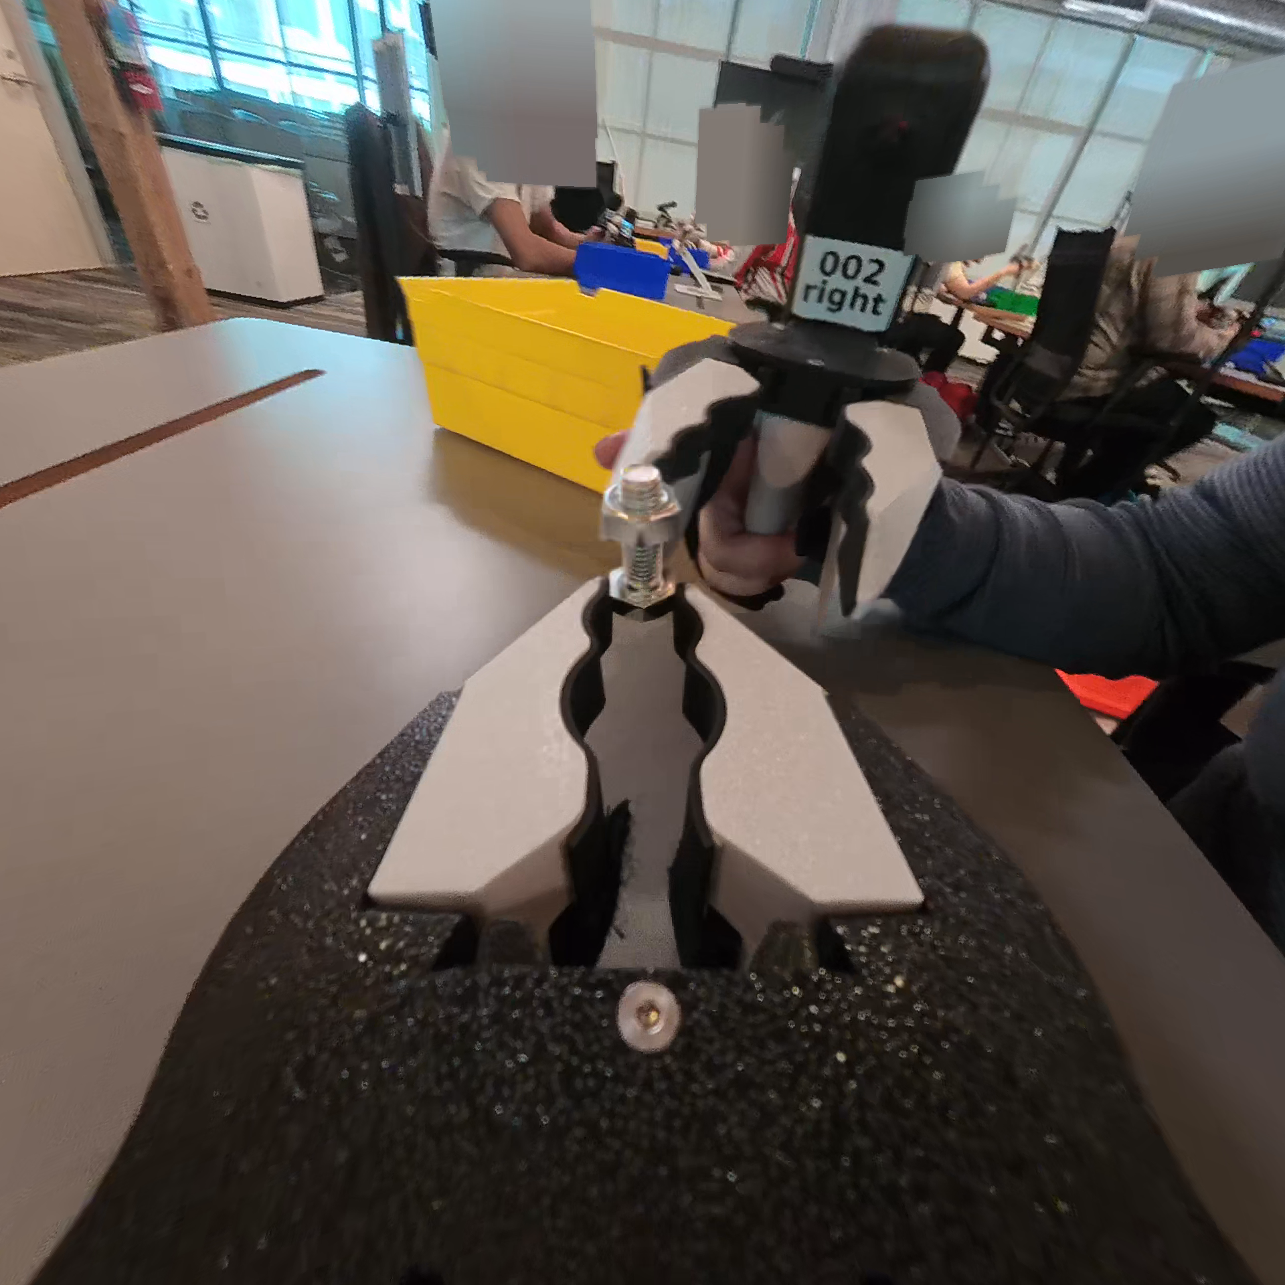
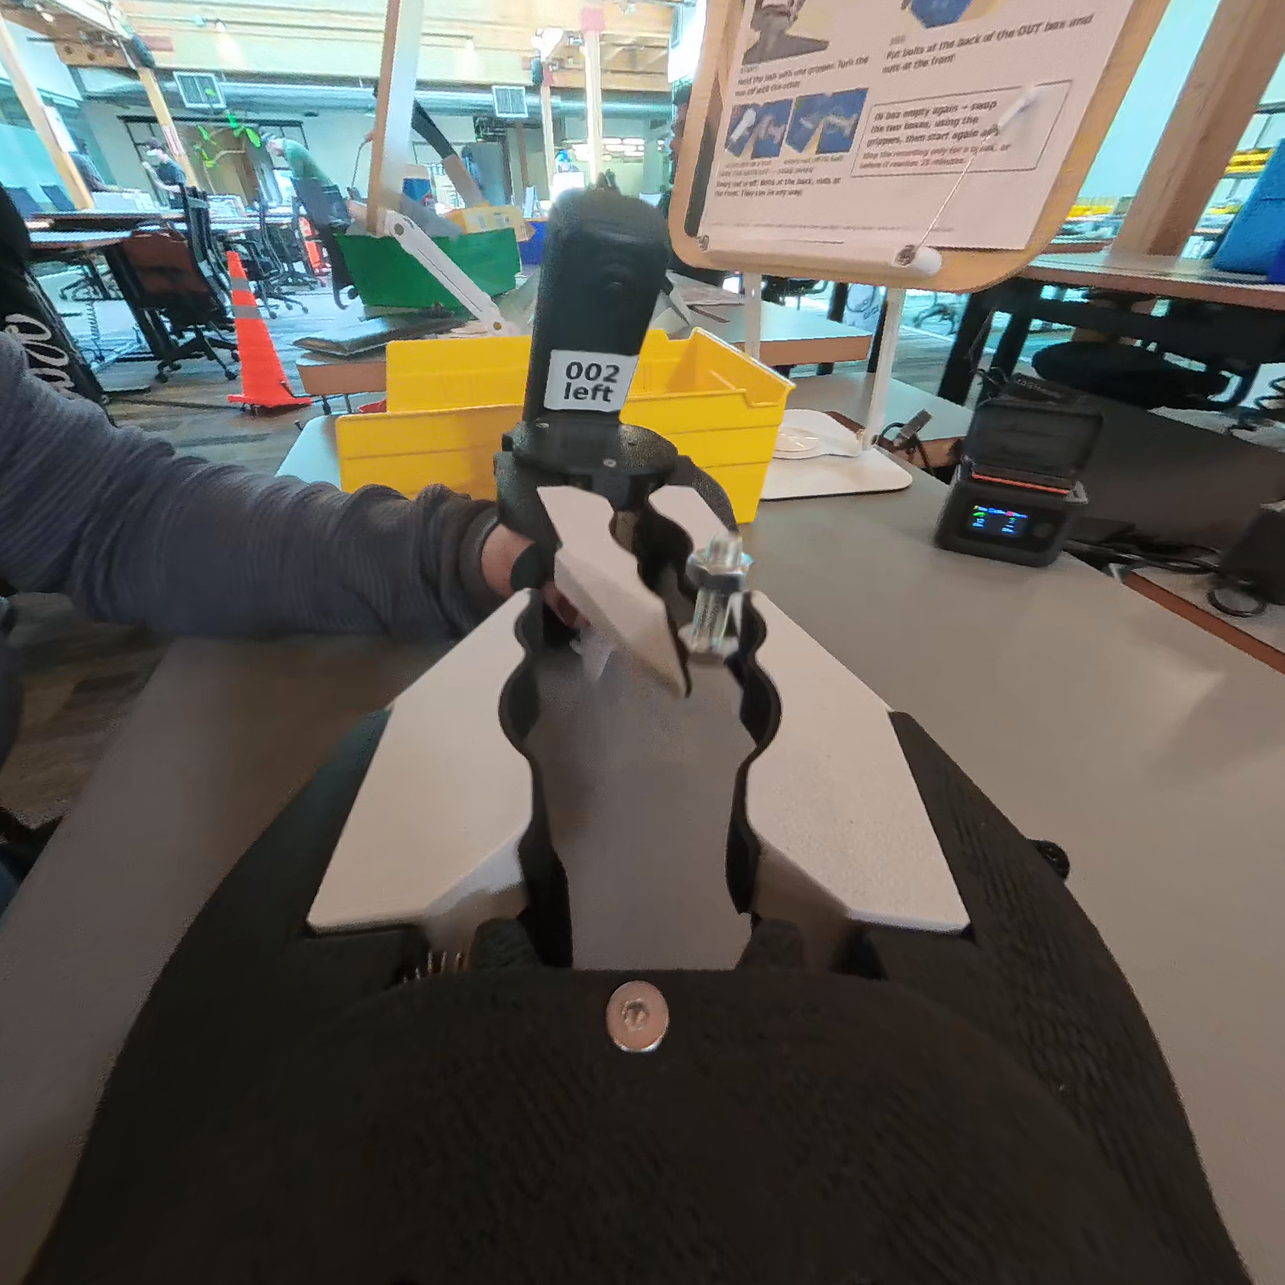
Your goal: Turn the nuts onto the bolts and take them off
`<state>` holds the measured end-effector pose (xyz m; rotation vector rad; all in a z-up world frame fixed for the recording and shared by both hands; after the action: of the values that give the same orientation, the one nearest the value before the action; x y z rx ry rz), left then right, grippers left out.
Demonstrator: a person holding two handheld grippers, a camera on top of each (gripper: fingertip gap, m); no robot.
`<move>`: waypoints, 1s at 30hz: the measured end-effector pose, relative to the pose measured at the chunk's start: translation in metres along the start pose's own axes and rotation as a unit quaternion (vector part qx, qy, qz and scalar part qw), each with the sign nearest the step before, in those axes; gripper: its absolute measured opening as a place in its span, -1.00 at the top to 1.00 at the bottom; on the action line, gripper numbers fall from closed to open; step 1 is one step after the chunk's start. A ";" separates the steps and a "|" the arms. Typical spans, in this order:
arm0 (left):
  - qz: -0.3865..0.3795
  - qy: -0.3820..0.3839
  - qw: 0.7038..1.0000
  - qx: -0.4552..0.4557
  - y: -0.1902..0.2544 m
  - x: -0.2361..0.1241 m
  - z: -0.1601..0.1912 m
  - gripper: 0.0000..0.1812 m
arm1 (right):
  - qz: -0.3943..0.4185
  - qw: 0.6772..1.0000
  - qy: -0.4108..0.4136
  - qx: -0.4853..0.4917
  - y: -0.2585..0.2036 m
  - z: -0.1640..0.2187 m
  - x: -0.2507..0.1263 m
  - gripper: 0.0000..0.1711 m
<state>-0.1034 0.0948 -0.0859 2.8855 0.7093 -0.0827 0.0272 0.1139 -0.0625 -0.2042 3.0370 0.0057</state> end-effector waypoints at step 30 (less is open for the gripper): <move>-0.058 -0.002 0.998 -0.017 -0.014 -0.006 0.000 0.83 | 0.036 0.999 0.022 0.015 0.010 0.002 -0.002 0.38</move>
<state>-0.1155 0.1046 -0.0877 2.8091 0.8687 -0.0911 0.0276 0.1236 -0.0640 -0.0925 3.0846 -0.0381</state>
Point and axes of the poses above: each gripper's, where its closed fingertips meet, x out along the fingers, z out of its underside, y = z × x across the jaws, the point moved 8 cm from there along -x, back along the fingers, and after that the axes turned 1 degree about -z, right-handed, at the moved point
